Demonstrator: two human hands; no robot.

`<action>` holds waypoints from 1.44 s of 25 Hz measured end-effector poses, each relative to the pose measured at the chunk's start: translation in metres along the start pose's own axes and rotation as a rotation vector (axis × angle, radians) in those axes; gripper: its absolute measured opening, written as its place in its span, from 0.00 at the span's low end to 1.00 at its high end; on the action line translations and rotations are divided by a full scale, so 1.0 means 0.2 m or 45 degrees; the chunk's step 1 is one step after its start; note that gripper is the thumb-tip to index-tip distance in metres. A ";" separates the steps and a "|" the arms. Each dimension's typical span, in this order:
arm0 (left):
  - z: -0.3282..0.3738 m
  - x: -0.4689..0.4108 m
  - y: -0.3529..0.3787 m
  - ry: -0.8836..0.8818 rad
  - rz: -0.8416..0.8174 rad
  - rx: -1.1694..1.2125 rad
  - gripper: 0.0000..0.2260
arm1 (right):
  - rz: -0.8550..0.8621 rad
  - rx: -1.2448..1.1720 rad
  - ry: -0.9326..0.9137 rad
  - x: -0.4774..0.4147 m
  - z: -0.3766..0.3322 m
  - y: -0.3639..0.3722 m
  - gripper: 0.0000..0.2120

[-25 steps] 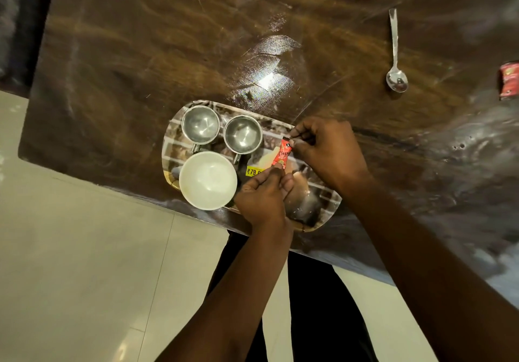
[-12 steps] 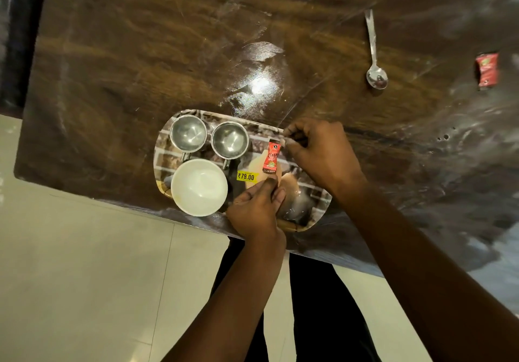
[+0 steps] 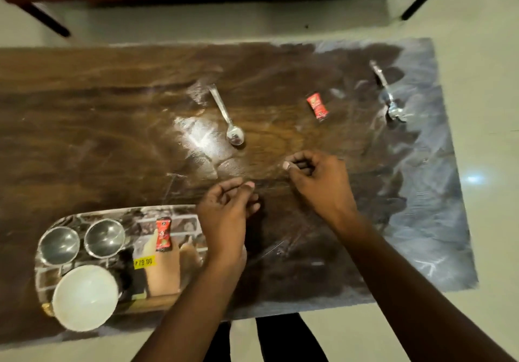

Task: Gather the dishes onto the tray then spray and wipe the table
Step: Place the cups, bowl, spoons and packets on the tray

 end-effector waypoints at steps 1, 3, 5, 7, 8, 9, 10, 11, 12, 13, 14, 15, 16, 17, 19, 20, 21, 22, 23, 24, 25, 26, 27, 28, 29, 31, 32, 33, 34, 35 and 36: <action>0.00 -0.04 0.13 0.019 -0.083 -0.075 0.06 | 0.036 -0.033 0.057 -0.07 0.08 -0.09 0.02; -0.01 -0.11 0.36 0.082 -0.216 -0.216 0.08 | 0.110 -0.052 0.142 -0.21 0.21 -0.25 0.03; -0.04 -0.19 0.56 0.117 -0.284 -0.328 0.09 | 0.170 -0.007 0.162 -0.35 0.31 -0.37 0.03; -0.07 -0.24 0.70 0.076 -0.324 -0.399 0.12 | 0.176 0.016 0.142 -0.48 0.35 -0.42 0.06; -0.09 -0.26 0.77 0.039 -0.345 -0.416 0.14 | 0.157 0.010 0.134 -0.55 0.36 -0.44 0.07; -0.12 -0.28 0.83 0.002 -0.364 -0.425 0.16 | 0.129 -0.004 0.127 -0.61 0.36 -0.43 0.08; -0.14 -0.30 0.89 -0.033 -0.380 -0.420 0.18 | 0.096 -0.017 0.119 -0.66 0.36 -0.42 0.09; -0.16 -0.31 0.93 -0.066 -0.391 -0.399 0.20 | 0.063 -0.013 0.106 -0.70 0.35 -0.40 0.11; -0.17 -0.31 0.98 -0.097 -0.400 -0.361 0.22 | 0.031 0.013 0.090 -0.73 0.34 -0.37 0.13; -0.18 -0.31 1.01 -0.131 -0.409 -0.313 0.23 | 0.003 0.044 0.074 -0.75 0.33 -0.34 0.14; -0.19 -0.31 1.03 -0.166 -0.418 -0.264 0.24 | -0.013 0.067 0.057 -0.77 0.32 -0.32 0.15; -0.19 -0.31 1.05 -0.197 -0.423 -0.218 0.25 | -0.017 0.085 0.039 -0.77 0.31 -0.30 0.15; -0.20 -0.30 1.06 -0.219 -0.422 -0.183 0.25 | -0.010 0.104 0.025 -0.77 0.31 -0.29 0.14; -0.20 -0.30 1.06 -0.234 -0.416 -0.162 0.25 | 0.001 0.132 0.015 -0.76 0.31 -0.29 0.13; -0.19 -0.28 1.03 -0.253 -0.419 -0.143 0.25 | -0.002 0.173 -0.002 -0.74 0.29 -0.29 0.11; -0.18 -0.26 1.01 -0.250 -0.430 -0.139 0.25 | -0.025 0.169 -0.015 -0.71 0.27 -0.29 0.10; -0.16 -0.25 0.98 -0.226 -0.437 -0.131 0.24 | -0.052 0.148 -0.030 -0.69 0.24 -0.28 0.11; -0.14 -0.23 0.94 -0.186 -0.428 -0.116 0.24 | -0.080 0.108 -0.040 -0.65 0.20 -0.28 0.11; -0.11 -0.20 0.88 -0.139 -0.394 -0.091 0.24 | -0.107 0.048 -0.042 -0.61 0.16 -0.27 0.11; -0.09 -0.17 0.81 -0.096 -0.348 -0.058 0.24 | -0.145 -0.027 -0.042 -0.56 0.13 -0.27 0.11; -0.07 -0.14 0.71 -0.054 -0.309 -0.033 0.22 | -0.207 -0.103 -0.051 -0.49 0.08 -0.25 0.12; -0.05 -0.10 0.60 -0.014 -0.292 -0.027 0.18 | -0.287 -0.159 -0.070 -0.41 0.03 -0.22 0.12; -0.03 -0.05 0.47 0.010 -0.281 -0.050 0.14 | -0.388 -0.181 -0.097 -0.33 -0.03 -0.18 0.12; -0.03 -0.01 0.32 0.009 -0.256 -0.083 0.11 | -0.495 -0.168 -0.120 -0.26 -0.08 -0.13 0.12; -0.02 0.03 0.17 0.000 -0.204 -0.115 0.10 | -0.594 -0.139 -0.135 -0.19 -0.13 -0.07 0.12; -0.01 0.09 -0.12 -0.027 -0.069 -0.144 0.09 | -0.747 -0.074 -0.147 -0.08 -0.22 0.05 0.10; -0.02 0.11 -0.24 -0.066 -0.018 -0.148 0.10 | -0.810 -0.049 -0.155 -0.04 -0.25 0.11 0.10; -0.02 0.12 -0.36 -0.114 0.011 -0.149 0.09 | -0.879 -0.032 -0.174 0.00 -0.29 0.18 0.10; -0.02 0.13 -0.45 -0.159 0.015 -0.151 0.08 | -0.944 -0.016 -0.206 0.04 -0.33 0.26 0.10; -0.03 0.13 -0.53 -0.200 0.015 -0.149 0.05 | -0.997 0.005 -0.245 0.06 -0.37 0.34 0.10; -0.03 0.14 -0.60 -0.239 0.030 -0.135 0.04 | -1.036 0.032 -0.281 0.09 -0.40 0.42 0.10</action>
Point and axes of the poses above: each hand's wrist, its own x-axis away from the middle knuckle, its own y-axis out of the palm, z = x × y, the point moved 5 cm from there along -x, towards the middle knuckle, and after that the axes turned 12 degrees about x, right-handed, at the moved point
